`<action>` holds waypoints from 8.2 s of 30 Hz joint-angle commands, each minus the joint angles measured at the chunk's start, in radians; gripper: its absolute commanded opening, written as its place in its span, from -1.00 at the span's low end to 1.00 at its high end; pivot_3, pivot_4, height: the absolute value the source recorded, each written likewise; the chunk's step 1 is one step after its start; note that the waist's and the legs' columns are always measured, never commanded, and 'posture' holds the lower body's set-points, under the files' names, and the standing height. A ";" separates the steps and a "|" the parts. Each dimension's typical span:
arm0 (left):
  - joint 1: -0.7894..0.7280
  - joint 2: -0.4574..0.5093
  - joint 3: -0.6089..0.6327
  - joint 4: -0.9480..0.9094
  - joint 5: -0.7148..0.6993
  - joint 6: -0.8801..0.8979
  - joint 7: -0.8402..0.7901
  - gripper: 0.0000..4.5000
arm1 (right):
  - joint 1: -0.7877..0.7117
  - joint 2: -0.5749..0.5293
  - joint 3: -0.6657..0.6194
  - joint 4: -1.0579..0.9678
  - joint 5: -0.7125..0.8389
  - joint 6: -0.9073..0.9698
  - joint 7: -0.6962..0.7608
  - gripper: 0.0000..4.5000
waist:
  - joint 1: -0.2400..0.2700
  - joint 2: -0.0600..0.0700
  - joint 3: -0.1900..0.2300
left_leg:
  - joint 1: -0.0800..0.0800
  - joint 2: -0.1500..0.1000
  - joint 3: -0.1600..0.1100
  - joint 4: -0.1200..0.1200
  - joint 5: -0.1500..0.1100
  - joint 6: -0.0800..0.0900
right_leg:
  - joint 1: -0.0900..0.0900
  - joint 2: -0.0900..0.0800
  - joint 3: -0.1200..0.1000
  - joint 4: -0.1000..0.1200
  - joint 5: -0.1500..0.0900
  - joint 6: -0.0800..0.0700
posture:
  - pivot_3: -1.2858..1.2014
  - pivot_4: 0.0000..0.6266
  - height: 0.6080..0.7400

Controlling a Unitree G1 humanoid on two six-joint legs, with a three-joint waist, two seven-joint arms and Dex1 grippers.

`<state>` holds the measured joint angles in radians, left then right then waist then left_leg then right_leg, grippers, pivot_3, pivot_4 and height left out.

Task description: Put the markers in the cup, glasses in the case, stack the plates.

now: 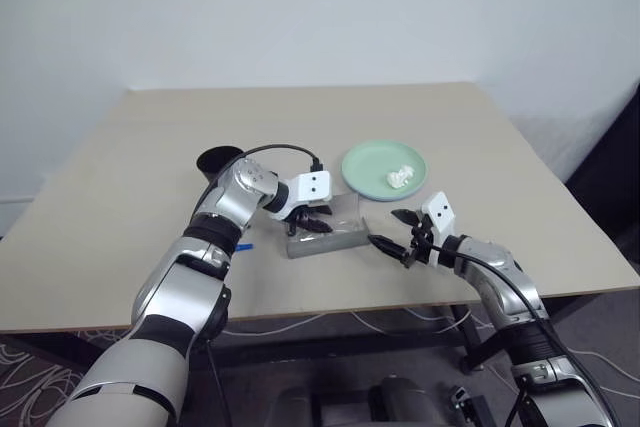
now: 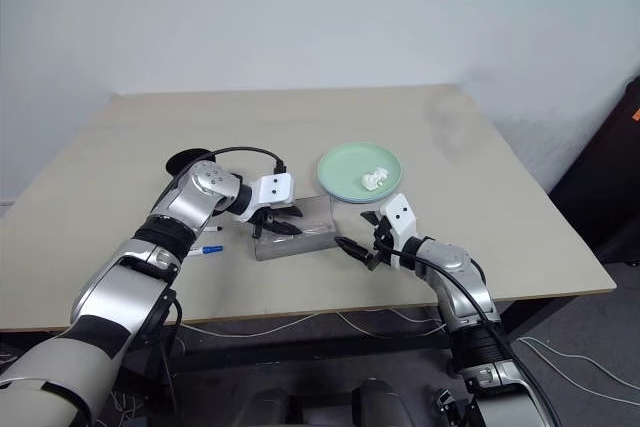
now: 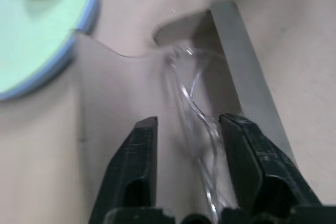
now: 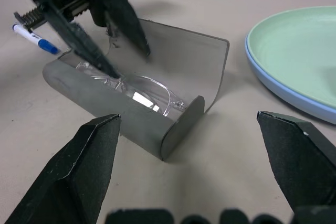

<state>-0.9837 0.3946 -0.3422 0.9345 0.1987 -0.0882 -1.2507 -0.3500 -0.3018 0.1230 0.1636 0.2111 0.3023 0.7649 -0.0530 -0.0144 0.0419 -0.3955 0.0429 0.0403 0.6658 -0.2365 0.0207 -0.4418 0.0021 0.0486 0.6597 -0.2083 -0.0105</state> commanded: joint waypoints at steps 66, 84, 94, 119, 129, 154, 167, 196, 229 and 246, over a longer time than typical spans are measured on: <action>0.264 0.474 0.061 -0.491 -0.120 0.153 -0.324 -0.14 | -0.022 0.015 0.021 -0.143 0.102 0.035 0.040 1.00 | 0.002 -0.004 0.001 | 0.000 0.000 0.000 0.002 0.000 0.000 | 0.001 -0.002 -0.001 0.000 0.000 0.000 | 0.03 -1.00 1.00; 0.080 0.480 -0.065 0.015 0.091 -0.065 -0.326 0.70 | -0.035 0.022 0.041 -0.118 0.097 0.039 0.034 1.00 | 0.001 -0.007 0.001 | -0.001 0.001 0.001 0.002 0.000 0.000 | 0.000 -0.001 -0.001 0.000 0.000 0.000 | 0.03 -1.00 1.00; 0.048 0.409 -0.096 0.155 0.171 -0.126 -0.246 0.70 | -0.051 0.021 0.038 -0.112 0.101 0.045 0.029 1.00 | 0.005 -0.007 0.001 | 0.000 0.001 0.001 0.002 0.000 0.000 | 0.000 -0.001 -0.002 0.001 0.000 0.000 | 0.03 -1.00 1.00; 0.054 0.340 0.124 -0.011 -0.101 -0.014 -0.363 -0.97 | -0.066 0.007 0.029 -0.114 0.118 0.048 0.050 1.00 | 0.005 -0.008 0.001 | -0.003 0.001 0.000 0.006 0.000 0.000 | 0.000 -0.002 -0.003 0.002 0.000 0.000 | 0.03 -1.00 1.00; 0.049 0.253 0.353 -0.384 -0.453 0.366 -0.178 -0.97 | -0.083 -0.014 0.014 -0.114 0.131 0.062 0.099 1.00 | -0.001 -0.008 0.001 | -0.002 0.002 0.000 0.006 -0.001 0.002 | 0.001 -0.001 -0.002 0.002 0.001 0.001 | 0.03 -1.00 1.00; 0.213 0.083 0.509 -0.213 -0.288 -0.097 0.834 -0.97 | -0.083 -0.017 0.020 -0.122 0.121 0.074 0.093 1.00 | 0.007 -0.010 0.000 | -0.001 0.001 0.001 0.006 -0.001 0.001 | 0.002 -0.001 -0.001 0.001 0.003 0.004 | 0.03 -1.00 1.00; 0.221 0.083 0.500 -0.209 -0.291 -0.091 0.848 0.43 | -0.078 -0.010 0.021 -0.116 0.112 0.071 0.083 1.00 | 0.006 -0.010 0.000 | -0.001 0.001 0.001 0.006 -0.001 0.001 | 0.002 -0.001 -0.001 0.000 0.003 0.004 | 0.03 -1.00 1.00; 0.188 0.537 0.139 -0.390 -0.272 0.216 -0.239 0.43 | -0.126 0.006 0.033 -0.047 0.094 0.042 0.092 1.00 | -0.020 -0.010 0.002 | 0.000 0.001 0.002 0.004 -0.002 0.001 | 0.001 -0.001 0.000 0.000 0.002 0.003 | 0.03 -1.00 1.00; -0.107 0.330 -0.087 0.348 0.251 -0.090 -0.015 0.43 | -0.099 -0.005 0.019 -0.072 0.091 0.047 0.062 1.00 | -0.014 -0.011 0.002 | -0.003 0.001 0.002 0.003 -0.002 0.001 | -0.002 -0.001 0.000 0.000 0.002 0.004 | 0.03 -1.00 1.00; -0.103 0.336 -0.082 0.360 0.268 -0.106 -0.022 -0.86 | -0.099 -0.005 0.020 -0.073 0.091 0.050 0.057 1.00 | -0.014 -0.011 0.002 | -0.002 0.001 0.002 0.004 -0.002 0.001 | -0.001 -0.001 0.000 0.000 0.002 0.004 | 0.03 -1.00 1.00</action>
<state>-1.0637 0.7221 -0.4312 1.2969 0.4592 -0.1854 -1.2742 -0.4292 -0.3008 0.1670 0.1306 0.2935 0.3575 0.8236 -0.0674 -0.0256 0.0438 -0.3980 0.0438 0.0419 0.6693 -0.2384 0.0215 -0.4430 0.0011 0.0485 0.6596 -0.2064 -0.0066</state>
